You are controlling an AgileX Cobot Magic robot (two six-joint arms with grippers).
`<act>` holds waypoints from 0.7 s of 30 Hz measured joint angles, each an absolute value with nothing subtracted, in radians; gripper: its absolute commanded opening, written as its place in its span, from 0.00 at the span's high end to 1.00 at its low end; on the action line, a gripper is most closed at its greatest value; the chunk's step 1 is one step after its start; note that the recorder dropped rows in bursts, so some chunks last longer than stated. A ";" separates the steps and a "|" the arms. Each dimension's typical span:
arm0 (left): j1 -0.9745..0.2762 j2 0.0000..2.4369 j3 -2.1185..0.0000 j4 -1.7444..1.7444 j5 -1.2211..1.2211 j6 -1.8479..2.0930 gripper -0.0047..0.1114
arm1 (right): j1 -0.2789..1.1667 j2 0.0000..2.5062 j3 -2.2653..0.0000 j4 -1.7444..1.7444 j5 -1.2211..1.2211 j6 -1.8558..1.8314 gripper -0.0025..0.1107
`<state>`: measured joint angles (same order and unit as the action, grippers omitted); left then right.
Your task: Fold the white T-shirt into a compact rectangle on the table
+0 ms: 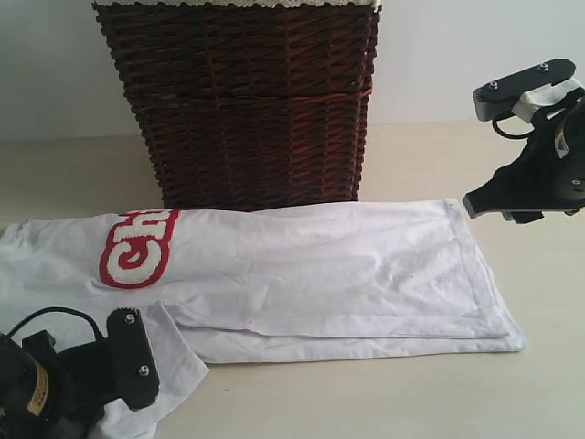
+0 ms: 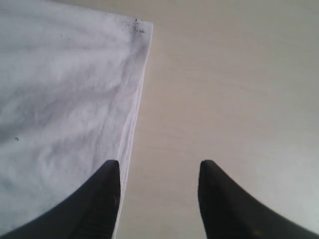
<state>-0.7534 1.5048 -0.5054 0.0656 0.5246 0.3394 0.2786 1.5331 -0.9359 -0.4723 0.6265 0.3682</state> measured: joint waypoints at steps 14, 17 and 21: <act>-0.758 1.628 -0.573 0.181 0.629 0.343 0.96 | 0.279 1.533 -0.936 -0.433 0.607 0.342 0.61; -0.758 1.610 -0.614 0.165 0.771 0.378 0.96 | 0.279 1.533 -0.936 -0.424 0.607 0.327 0.63; -0.758 1.530 -0.706 0.198 0.916 0.426 0.96 | 0.279 1.533 -0.936 -0.421 0.607 0.325 0.63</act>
